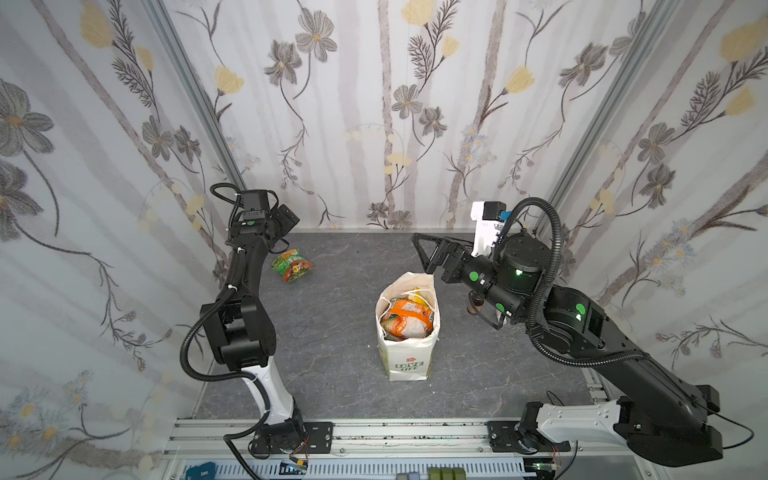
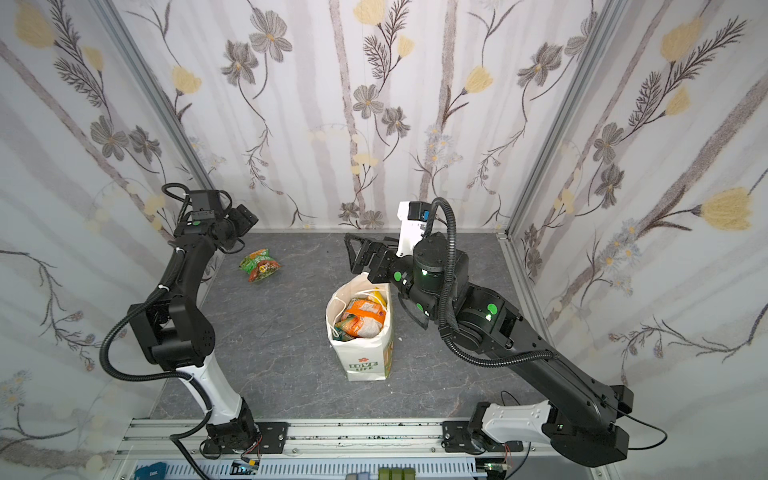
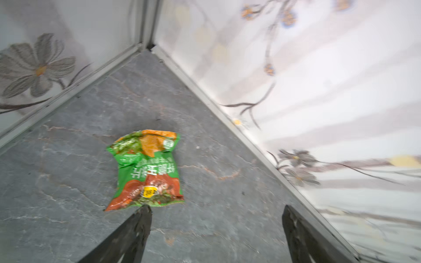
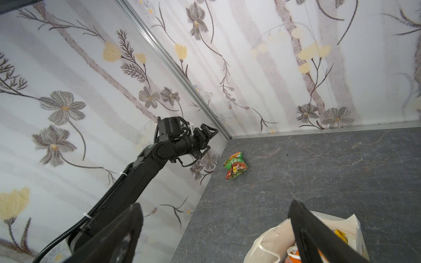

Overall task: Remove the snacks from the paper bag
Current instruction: 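Return the left gripper toward the bag while the right gripper reaches into the bag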

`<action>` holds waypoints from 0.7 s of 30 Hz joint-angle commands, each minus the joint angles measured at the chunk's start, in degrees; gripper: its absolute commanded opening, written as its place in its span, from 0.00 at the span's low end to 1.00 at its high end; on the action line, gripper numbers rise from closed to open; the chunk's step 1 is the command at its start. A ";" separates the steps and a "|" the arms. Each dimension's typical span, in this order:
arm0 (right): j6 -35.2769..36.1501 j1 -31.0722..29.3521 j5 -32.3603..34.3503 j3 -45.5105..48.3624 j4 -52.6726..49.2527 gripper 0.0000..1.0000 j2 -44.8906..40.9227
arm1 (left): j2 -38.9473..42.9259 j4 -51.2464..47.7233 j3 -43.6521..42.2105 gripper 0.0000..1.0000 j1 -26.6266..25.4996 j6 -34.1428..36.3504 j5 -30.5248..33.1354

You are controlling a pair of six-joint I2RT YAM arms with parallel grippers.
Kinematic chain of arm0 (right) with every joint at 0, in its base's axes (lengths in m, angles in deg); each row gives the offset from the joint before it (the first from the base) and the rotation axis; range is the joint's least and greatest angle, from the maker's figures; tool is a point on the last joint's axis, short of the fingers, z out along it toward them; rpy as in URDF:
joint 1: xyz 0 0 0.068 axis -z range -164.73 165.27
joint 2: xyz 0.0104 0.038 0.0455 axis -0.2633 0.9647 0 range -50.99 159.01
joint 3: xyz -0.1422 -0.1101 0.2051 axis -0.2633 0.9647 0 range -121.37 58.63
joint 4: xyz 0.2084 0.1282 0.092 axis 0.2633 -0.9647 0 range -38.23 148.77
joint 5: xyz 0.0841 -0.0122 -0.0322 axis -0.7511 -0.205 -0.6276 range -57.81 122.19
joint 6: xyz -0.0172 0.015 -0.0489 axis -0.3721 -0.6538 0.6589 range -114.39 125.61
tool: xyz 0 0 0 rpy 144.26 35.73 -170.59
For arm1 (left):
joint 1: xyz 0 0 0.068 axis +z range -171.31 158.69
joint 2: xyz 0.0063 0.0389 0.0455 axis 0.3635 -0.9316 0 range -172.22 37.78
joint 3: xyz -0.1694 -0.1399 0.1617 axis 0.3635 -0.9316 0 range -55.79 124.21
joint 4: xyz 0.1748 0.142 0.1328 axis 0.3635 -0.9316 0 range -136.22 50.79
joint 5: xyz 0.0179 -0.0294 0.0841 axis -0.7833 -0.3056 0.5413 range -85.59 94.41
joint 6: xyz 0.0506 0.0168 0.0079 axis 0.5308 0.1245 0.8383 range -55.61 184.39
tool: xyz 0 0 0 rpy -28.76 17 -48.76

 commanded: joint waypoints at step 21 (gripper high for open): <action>-2.83 1.74 -14.17 -9.25 -26.59 0.82 16.62 | 47.35 -22.48 -16.64 1.00 -27.99 10.91 -2.05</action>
